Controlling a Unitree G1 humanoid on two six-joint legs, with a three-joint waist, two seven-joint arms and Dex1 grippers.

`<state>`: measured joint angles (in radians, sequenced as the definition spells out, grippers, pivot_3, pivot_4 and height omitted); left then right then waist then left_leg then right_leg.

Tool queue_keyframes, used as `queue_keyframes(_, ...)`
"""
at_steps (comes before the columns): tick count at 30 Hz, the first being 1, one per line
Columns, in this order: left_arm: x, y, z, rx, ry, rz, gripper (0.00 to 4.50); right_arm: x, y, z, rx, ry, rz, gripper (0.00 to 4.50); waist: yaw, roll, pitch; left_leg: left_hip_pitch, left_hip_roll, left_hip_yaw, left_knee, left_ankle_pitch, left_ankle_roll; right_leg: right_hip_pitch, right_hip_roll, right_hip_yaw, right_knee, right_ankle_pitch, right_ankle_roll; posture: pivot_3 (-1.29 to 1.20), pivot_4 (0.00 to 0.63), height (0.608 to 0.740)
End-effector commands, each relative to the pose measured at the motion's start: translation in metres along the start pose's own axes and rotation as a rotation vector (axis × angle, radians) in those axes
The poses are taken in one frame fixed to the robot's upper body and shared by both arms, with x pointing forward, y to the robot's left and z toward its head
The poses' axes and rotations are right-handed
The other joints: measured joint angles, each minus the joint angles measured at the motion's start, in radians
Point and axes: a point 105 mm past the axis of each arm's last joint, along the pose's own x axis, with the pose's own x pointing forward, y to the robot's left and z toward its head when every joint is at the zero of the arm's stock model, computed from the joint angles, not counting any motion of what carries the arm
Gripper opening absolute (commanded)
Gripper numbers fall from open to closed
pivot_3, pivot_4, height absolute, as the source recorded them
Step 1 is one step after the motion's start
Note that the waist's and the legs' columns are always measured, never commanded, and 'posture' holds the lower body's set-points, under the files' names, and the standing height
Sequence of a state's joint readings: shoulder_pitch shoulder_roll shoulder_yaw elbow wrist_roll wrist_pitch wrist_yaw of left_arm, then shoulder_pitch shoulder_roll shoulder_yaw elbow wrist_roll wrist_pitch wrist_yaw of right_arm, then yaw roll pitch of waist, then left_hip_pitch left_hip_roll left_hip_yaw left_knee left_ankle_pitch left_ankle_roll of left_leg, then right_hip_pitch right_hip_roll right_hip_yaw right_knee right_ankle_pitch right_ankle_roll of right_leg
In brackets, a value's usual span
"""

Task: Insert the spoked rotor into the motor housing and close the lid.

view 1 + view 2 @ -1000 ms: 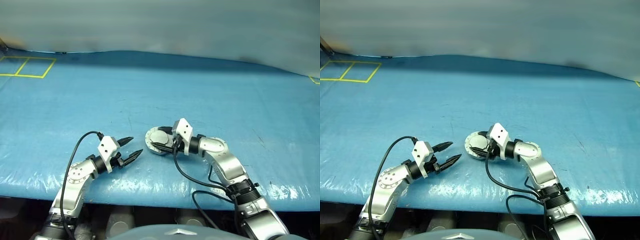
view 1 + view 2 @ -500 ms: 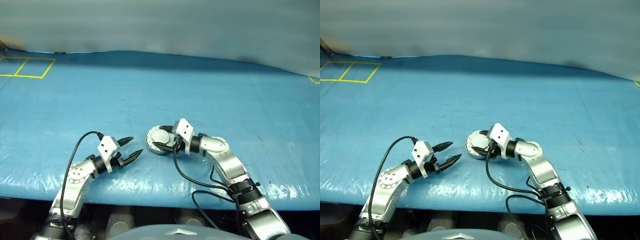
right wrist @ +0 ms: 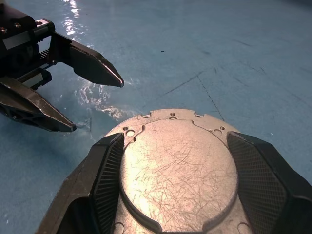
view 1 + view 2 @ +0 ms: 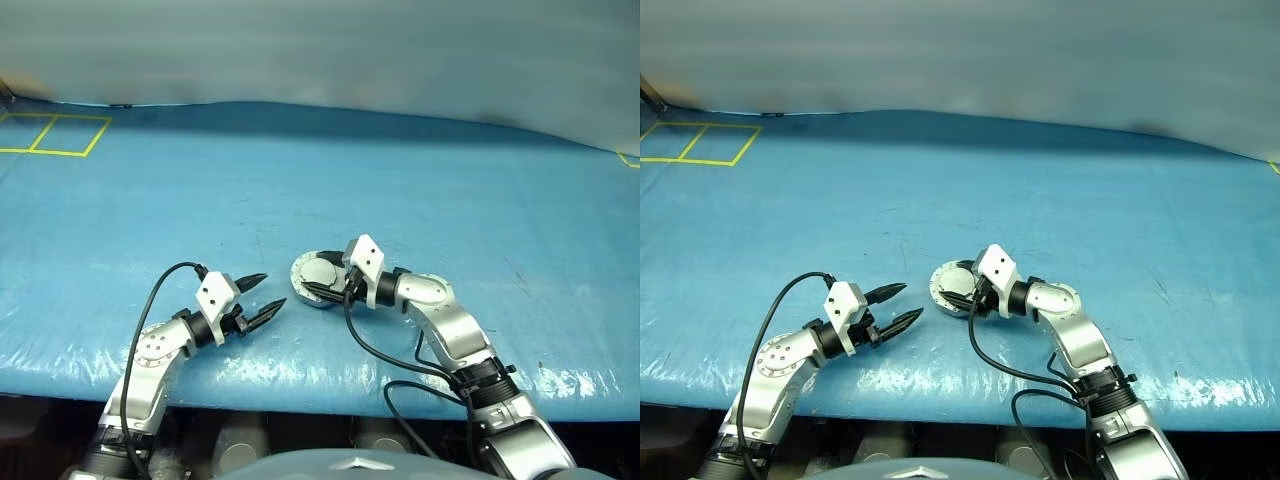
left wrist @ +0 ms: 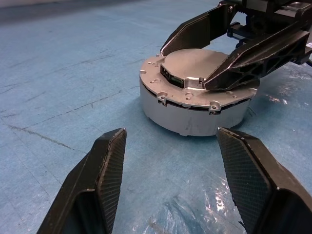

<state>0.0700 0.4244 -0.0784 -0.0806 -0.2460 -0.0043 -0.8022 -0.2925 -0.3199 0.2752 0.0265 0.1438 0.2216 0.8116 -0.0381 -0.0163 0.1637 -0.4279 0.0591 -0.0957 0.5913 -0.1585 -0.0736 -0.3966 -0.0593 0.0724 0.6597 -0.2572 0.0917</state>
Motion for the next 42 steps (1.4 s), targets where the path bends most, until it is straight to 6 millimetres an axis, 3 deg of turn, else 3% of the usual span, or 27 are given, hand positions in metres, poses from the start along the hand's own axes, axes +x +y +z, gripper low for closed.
queue_keyframes(1,0.001,0.000,0.002,0.004,-0.012,0.002,3.16,-0.002,-0.004,0.001,-0.038,0.016,-0.011,3.03,0.000,0.000,0.000,0.000,0.000,0.000,0.000,0.000,0.000,0.000,0.000,0.000,0.000,0.000,0.000,0.00,0.150,0.740)
queue_keyframes(16,0.000,0.000,0.002,-0.008,-0.018,0.008,3.16,-0.004,-0.002,-0.025,-0.041,0.149,0.018,3.03,0.000,0.000,0.000,0.002,0.000,0.000,0.001,0.000,0.000,0.002,0.000,0.000,0.000,0.000,0.000,0.00,0.150,0.740)
queue_keyframes(24,0.002,0.001,0.003,-0.006,-0.022,0.007,3.16,0.000,0.001,-0.025,0.094,0.114,0.024,3.03,0.000,-0.001,-0.001,0.004,0.000,0.000,0.001,0.000,0.000,0.004,0.000,0.000,0.000,0.000,0.000,0.00,0.150,0.740)
queue_keyframes(37,0.001,0.001,0.002,-0.006,-0.018,0.008,3.16,-0.001,-0.015,-0.041,-0.096,0.227,-0.067,3.03,-0.004,-0.001,-0.001,0.013,0.001,0.001,0.001,-0.003,-0.005,0.005,-0.001,0.001,0.000,0.000,0.000,0.00,0.150,0.740)
queue_keyframes(42,0.000,0.001,0.002,-0.006,-0.017,0.009,3.16,0.001,-0.010,-0.041,-0.043,0.205,-0.048,3.03,-0.002,-0.001,-0.002,0.013,0.001,0.003,0.002,-0.003,-0.005,0.005,-0.001,0.001,0.000,0.000,0.000,0.00,0.150,0.740)
